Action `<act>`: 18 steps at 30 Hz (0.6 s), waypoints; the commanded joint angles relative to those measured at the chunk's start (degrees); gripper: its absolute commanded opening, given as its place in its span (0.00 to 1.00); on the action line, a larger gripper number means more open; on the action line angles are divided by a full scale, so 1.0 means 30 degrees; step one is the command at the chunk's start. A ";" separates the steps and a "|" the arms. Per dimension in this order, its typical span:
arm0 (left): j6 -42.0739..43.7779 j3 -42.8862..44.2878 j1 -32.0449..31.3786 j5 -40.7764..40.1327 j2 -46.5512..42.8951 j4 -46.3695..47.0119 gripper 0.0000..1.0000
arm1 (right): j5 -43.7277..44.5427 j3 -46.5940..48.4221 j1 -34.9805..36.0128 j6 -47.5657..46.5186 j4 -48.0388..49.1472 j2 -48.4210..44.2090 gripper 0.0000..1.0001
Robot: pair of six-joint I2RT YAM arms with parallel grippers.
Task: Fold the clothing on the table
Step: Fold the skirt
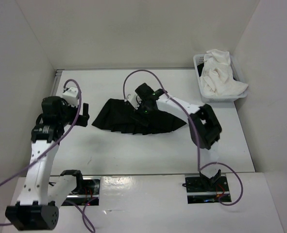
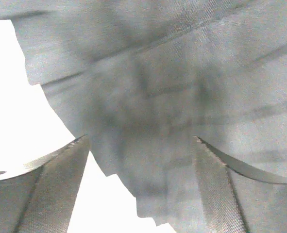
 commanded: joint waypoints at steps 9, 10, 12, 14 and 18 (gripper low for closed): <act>0.5625 0.6359 0.0112 0.5612 1.1255 0.1051 1.00 | -0.3503 -0.5859 -0.3163 -0.0127 0.0720 -1.3101 0.99; 0.6065 0.6774 0.0112 0.7012 1.2143 0.1051 1.00 | -0.3679 -0.6270 -0.3607 0.0050 0.0984 -1.3511 0.99; 0.7558 0.7682 0.0286 0.8717 1.4712 0.0496 1.00 | -0.3680 -0.7383 -0.4427 0.0459 0.1160 -1.4392 0.99; 0.8727 0.9233 0.0287 1.0273 1.6333 -0.0323 1.00 | -0.3680 -0.8319 -0.4663 0.0840 0.1394 -1.5151 0.99; 1.0368 1.1929 0.0287 1.1887 2.0081 -0.1876 1.00 | -0.4205 -0.9728 -0.5367 0.1223 0.1777 -1.6472 0.99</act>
